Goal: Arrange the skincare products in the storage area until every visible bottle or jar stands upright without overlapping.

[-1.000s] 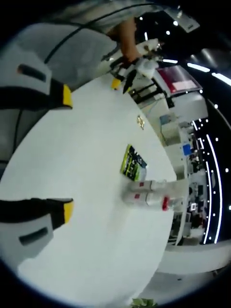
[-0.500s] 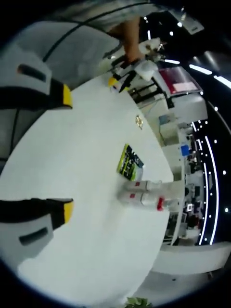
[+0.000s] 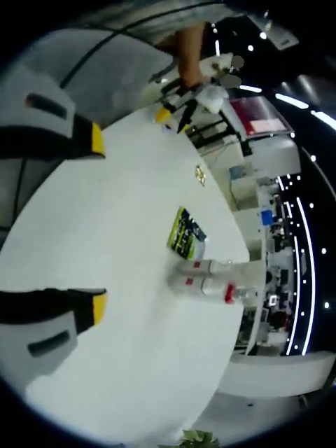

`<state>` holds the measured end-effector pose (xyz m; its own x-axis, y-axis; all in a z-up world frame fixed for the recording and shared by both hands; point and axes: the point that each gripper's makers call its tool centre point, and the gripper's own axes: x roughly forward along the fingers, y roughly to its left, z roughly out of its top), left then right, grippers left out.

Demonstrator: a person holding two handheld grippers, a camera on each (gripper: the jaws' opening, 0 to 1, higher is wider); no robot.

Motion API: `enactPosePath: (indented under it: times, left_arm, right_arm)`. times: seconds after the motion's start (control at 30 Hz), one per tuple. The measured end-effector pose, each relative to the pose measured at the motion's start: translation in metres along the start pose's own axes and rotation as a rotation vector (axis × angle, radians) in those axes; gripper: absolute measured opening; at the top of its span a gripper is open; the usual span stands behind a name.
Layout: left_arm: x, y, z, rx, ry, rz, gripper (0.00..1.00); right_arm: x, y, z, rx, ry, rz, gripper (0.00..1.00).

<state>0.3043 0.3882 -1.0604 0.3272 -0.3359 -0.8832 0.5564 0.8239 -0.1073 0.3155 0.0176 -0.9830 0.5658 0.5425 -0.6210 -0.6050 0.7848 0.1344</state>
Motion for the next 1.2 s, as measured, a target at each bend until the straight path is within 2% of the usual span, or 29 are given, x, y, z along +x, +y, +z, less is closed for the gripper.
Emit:
enactPosePath:
  times: [0.13, 0.3, 0.4, 0.43, 0.47, 0.5, 0.6, 0.67, 0.7, 0.8, 0.93, 0.97, 1.13, 1.2]
  left_arm:
    - [-0.005, 0.01, 0.001, -0.025, -0.023, 0.034, 0.72]
    - [0.004, 0.014, -0.002, -0.033, 0.019, 0.056, 0.72]
    - [0.009, 0.013, -0.006, -0.005, 0.058, 0.059, 0.64]
    - [0.008, 0.014, -0.009, 0.021, 0.083, 0.08, 0.62]
    - [0.007, 0.017, -0.007, 0.074, 0.077, 0.087, 0.6]
    - [0.008, 0.011, -0.005, 0.031, 0.063, 0.065, 0.58]
    - [0.008, 0.012, -0.004, 0.025, 0.073, 0.075, 0.54]
    - [0.006, 0.009, -0.003, 0.037, 0.08, 0.067, 0.4]
    - [0.008, 0.007, 0.0, 0.044, 0.066, 0.051, 0.4]
    - [0.004, 0.009, -0.002, 0.034, 0.078, 0.066, 0.4]
    - [-0.001, 0.006, -0.004, 0.027, 0.082, 0.044, 0.4]
    - [-0.002, 0.004, -0.003, 0.021, 0.076, 0.038, 0.4]
    - [-0.02, -0.012, 0.023, -0.006, -0.039, 0.015, 0.4]
    - [-0.033, -0.028, 0.039, 0.022, -0.1, -0.006, 0.4]
  right_arm:
    - [0.001, 0.003, 0.0, -0.009, 0.001, 0.006, 0.72]
    - [0.001, 0.005, 0.0, -0.023, 0.003, 0.01, 0.72]
    - [0.001, 0.004, 0.0, -0.023, 0.003, 0.007, 0.72]
    - [0.0, 0.004, 0.0, -0.022, 0.001, 0.004, 0.72]
    - [0.0, 0.003, 0.0, -0.021, 0.002, 0.003, 0.72]
    - [0.0, 0.003, 0.0, -0.02, 0.002, 0.002, 0.72]
    - [0.0, 0.002, 0.001, -0.022, 0.0, -0.001, 0.71]
    - [0.0, 0.001, -0.001, -0.027, 0.009, -0.003, 0.71]
    - [0.0, 0.001, -0.001, -0.029, 0.01, -0.003, 0.7]
    - [-0.001, 0.001, 0.0, -0.032, 0.003, -0.006, 0.7]
    - [-0.001, 0.0, 0.001, -0.028, -0.002, -0.008, 0.7]
    - [-0.002, 0.001, 0.002, -0.029, -0.005, -0.008, 0.7]
    - [-0.006, -0.002, 0.014, -0.014, -0.052, -0.021, 0.7]
    - [-0.009, -0.003, 0.027, 0.072, -0.097, -0.022, 0.7]
